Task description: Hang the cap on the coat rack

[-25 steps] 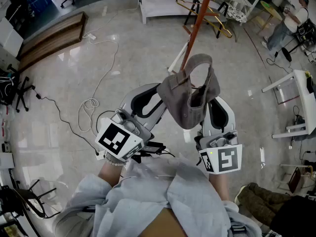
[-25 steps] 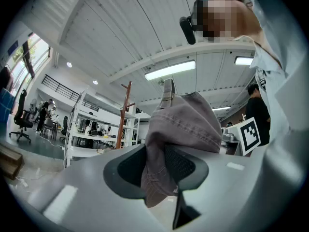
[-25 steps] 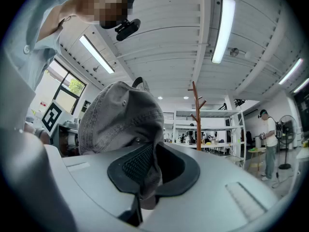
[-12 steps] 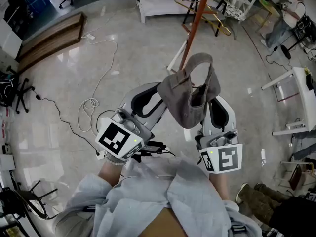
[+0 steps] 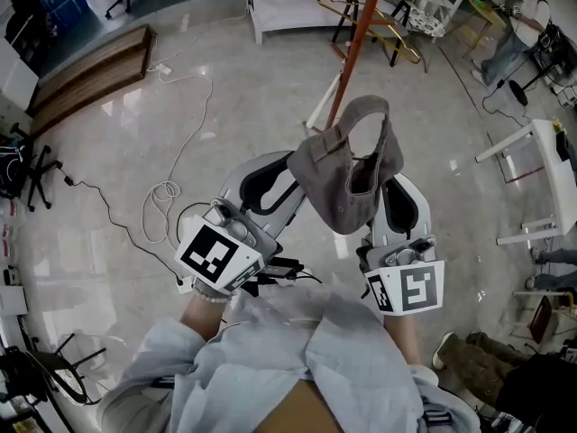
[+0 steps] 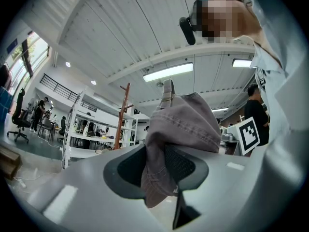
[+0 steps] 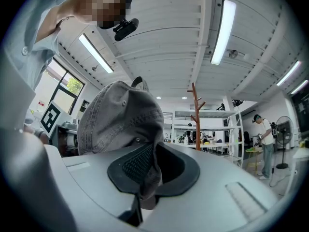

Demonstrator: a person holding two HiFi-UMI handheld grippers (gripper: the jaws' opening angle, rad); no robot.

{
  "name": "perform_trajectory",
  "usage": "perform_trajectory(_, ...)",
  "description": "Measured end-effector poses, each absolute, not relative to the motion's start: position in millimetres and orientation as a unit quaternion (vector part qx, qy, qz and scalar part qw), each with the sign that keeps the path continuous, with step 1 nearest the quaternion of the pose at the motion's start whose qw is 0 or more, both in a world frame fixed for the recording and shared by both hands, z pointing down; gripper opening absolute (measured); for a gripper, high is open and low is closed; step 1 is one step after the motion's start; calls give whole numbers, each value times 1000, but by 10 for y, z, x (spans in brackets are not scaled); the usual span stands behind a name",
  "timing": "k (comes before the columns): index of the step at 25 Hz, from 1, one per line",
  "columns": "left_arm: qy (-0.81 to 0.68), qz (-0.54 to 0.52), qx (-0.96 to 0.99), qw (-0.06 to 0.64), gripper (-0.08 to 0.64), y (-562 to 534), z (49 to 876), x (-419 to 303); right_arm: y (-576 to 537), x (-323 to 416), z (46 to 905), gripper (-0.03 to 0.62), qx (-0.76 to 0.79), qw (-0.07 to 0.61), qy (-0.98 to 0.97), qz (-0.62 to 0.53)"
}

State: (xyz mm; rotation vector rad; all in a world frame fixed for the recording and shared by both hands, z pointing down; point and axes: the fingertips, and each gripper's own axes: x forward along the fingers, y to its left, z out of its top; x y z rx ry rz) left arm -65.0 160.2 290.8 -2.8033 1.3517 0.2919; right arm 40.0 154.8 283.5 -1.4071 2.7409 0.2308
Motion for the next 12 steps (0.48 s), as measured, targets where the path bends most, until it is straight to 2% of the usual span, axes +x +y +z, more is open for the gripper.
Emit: perform_trajectory(12, 434, 94, -896, 11, 126, 1824, 2970, -949, 1754, 96, 2908, 32, -458, 34, 886, 71)
